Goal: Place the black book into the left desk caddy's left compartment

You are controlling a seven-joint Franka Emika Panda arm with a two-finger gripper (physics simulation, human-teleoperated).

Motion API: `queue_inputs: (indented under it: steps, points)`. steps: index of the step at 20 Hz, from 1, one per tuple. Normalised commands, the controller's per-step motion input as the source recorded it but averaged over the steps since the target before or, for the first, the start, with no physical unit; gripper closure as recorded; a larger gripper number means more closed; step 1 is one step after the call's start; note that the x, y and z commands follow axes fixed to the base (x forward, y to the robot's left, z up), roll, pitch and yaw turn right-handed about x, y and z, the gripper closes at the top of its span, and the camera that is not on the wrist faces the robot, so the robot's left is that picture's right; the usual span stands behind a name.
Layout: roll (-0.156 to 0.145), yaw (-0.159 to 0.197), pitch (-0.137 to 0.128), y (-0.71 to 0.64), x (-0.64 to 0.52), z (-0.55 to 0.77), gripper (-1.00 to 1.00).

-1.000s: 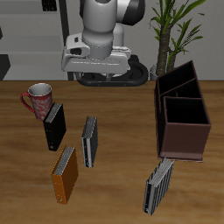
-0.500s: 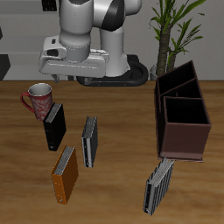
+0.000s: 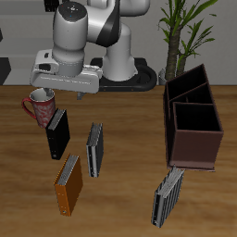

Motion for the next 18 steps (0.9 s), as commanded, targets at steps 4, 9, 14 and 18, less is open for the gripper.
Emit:
queue_inputs:
  steps: [4, 9, 14, 18]
  points:
    - [-0.053, -0.016, 0.005, -0.15, 0.02, -0.29, -1.0]
    - [-0.029, -0.029, 0.026, -0.08, 0.07, -0.39, -1.0]
    - [-0.035, -0.038, 0.031, -0.09, 0.05, -0.32, -1.0]
    - [-0.051, -0.036, 0.055, -0.19, 0.1, -0.4, -1.0]
